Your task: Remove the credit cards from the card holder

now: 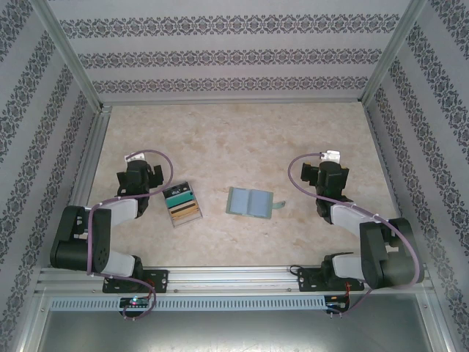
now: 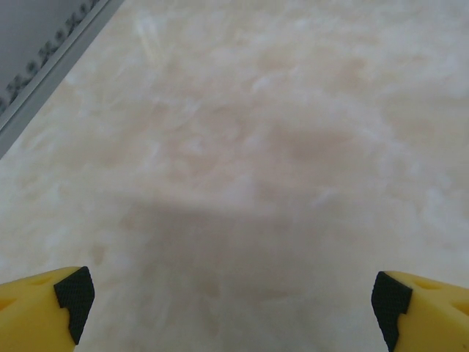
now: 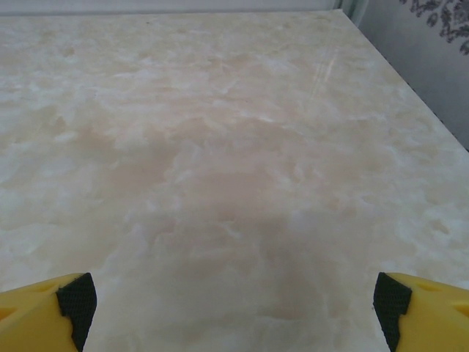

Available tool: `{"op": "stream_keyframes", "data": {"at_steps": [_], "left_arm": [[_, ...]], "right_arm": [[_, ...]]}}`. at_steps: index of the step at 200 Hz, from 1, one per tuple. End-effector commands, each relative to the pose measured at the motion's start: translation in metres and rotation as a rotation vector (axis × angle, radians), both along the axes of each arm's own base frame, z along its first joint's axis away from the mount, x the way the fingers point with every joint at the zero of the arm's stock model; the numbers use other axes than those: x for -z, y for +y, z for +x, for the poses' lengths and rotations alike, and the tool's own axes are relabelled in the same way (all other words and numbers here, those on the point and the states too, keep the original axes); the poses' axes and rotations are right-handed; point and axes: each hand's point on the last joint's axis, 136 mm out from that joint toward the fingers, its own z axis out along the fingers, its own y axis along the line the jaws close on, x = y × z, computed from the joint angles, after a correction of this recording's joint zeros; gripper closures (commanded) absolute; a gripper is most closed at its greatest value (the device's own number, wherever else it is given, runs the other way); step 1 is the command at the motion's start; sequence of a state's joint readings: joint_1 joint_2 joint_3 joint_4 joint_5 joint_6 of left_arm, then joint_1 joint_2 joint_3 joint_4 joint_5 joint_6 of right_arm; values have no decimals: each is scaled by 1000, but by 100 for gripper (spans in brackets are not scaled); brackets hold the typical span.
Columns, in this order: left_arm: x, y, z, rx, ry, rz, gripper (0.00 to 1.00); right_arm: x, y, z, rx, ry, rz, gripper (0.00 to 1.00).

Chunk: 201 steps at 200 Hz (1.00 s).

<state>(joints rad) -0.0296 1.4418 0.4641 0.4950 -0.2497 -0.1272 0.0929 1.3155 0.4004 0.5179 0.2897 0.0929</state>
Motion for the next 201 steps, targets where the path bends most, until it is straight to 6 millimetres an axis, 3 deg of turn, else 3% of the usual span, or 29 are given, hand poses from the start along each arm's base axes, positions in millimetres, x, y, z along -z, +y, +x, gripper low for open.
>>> {"op": "stream_keyframes", "data": {"at_steps": [1,41,69,201], "left_arm": [[-13,-13,22,122,-135,2,1],[-5,-26,23,210,-148,-5,1],[-5,-26,23,212,-147,-6,1],[-6,-28,24,222,-146,-5,1]], "right_arm": [[-28,15,19,-114,-124,6,2],[-20,6,25,-125,-170,50,2],[-4,17,32,-195,-146,51,2],[-4,16,32,-190,-142,48,2]]}}
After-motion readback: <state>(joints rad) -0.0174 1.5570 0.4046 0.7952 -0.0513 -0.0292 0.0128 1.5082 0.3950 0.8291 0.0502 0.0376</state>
